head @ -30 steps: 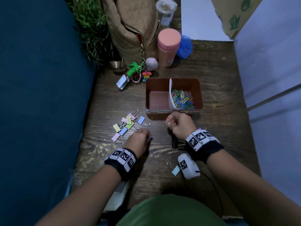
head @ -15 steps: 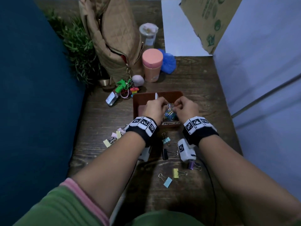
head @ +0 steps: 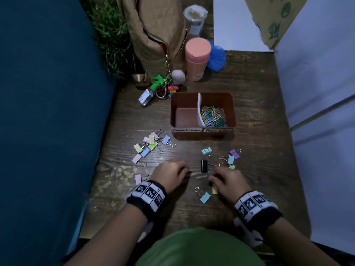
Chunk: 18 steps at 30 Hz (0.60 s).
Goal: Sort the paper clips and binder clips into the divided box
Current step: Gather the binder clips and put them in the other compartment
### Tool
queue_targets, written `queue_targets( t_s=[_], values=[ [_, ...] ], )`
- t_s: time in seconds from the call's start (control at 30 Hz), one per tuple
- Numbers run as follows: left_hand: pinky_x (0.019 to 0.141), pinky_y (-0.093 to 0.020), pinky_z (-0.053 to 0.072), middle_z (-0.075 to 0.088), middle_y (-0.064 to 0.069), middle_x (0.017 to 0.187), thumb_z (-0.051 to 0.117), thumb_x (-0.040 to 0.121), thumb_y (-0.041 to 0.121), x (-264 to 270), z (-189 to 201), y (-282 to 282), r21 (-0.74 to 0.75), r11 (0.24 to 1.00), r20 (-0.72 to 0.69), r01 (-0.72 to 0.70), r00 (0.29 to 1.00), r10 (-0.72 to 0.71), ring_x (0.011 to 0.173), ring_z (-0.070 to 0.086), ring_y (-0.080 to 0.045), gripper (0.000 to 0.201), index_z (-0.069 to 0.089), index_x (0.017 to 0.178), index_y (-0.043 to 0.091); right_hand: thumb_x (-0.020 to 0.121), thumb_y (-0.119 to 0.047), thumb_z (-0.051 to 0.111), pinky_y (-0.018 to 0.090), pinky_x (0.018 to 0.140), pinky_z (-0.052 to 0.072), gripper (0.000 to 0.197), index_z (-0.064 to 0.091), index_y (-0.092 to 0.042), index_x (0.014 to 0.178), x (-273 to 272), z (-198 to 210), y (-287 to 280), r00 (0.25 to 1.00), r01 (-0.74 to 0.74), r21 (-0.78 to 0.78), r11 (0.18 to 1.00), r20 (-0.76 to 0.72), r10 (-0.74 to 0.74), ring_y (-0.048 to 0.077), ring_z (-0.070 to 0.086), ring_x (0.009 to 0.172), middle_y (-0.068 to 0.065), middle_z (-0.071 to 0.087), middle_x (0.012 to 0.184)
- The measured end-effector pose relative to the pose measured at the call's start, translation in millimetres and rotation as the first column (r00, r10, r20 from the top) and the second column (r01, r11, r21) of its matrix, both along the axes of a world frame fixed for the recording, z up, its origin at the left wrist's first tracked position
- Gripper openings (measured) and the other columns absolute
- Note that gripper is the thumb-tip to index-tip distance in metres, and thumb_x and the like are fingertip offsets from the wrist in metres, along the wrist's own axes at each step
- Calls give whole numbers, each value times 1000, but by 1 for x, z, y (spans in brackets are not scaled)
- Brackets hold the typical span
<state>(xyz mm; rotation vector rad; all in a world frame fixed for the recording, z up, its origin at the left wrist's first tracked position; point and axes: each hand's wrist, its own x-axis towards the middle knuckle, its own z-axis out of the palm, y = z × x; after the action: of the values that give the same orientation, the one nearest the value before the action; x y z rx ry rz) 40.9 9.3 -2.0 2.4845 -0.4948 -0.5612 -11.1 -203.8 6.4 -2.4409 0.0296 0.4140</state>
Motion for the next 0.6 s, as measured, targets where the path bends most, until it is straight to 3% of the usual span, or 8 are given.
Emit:
queue_targets(
  t_s=[0.13, 0.2, 0.3, 0.37, 0.47, 0.6],
  values=[
    [80, -35, 52, 63, 0, 105, 65, 81, 28, -26, -2, 42, 137, 976, -5, -171, 985, 173, 95, 62, -23, 15, 66, 96, 25, 85, -31, 61, 22, 69, 35, 16, 60, -25, 100, -18, 4, 8, 976, -193, -136, 972, -131, 176, 14, 57, 102, -9, 60, 106],
    [86, -38, 52, 54, -4, 117, 73, 74, 29, -36, -3, 63, 211, 931, 4, -298, 953, 304, 102, 60, -27, 39, 61, 111, 24, 82, -39, 63, 21, 70, 30, 36, 52, -31, 116, -24, 8, 13, 950, -284, -219, 933, -197, 243, 10, 49, 113, -14, 49, 121],
    [98, -36, 45, 35, -10, 133, 84, 59, 37, -47, -4, 83, 337, 864, -79, -375, 903, 423, 115, 51, -31, 85, 43, 132, 26, 69, -41, 74, 30, 76, 45, 63, 44, -33, 123, -32, -6, 24, 919, -375, -250, 892, -225, 323, 19, 45, 116, -5, 46, 124],
    [100, -35, 44, 31, -12, 133, 87, 54, 38, -53, -9, 87, 355, 852, -121, -384, 885, 449, 115, 51, -31, 96, 38, 136, 28, 73, -32, 72, 34, 78, 48, 58, 43, -30, 123, -34, -21, 32, 912, -397, -278, 875, -228, 341, 23, 45, 113, 1, 47, 120],
    [99, -33, 45, 36, -11, 127, 86, 59, 31, -59, -16, 85, 343, 854, -140, -392, 877, 459, 108, 55, -30, 81, 46, 129, 27, 81, -18, 62, 35, 82, 45, 41, 48, -22, 119, -32, -31, 43, 927, -372, -288, 883, -161, 338, 27, 45, 112, 6, 52, 117],
    [92, -31, 45, 38, -10, 117, 77, 70, 17, -59, -19, 76, 301, 861, -126, -410, 878, 463, 97, 58, -30, 46, 55, 110, 21, 73, -18, 62, 36, 85, 43, 38, 57, -23, 110, -34, -26, 39, 974, -223, -229, 947, -4, 228, 27, 47, 105, 2, 58, 110]
  ],
)
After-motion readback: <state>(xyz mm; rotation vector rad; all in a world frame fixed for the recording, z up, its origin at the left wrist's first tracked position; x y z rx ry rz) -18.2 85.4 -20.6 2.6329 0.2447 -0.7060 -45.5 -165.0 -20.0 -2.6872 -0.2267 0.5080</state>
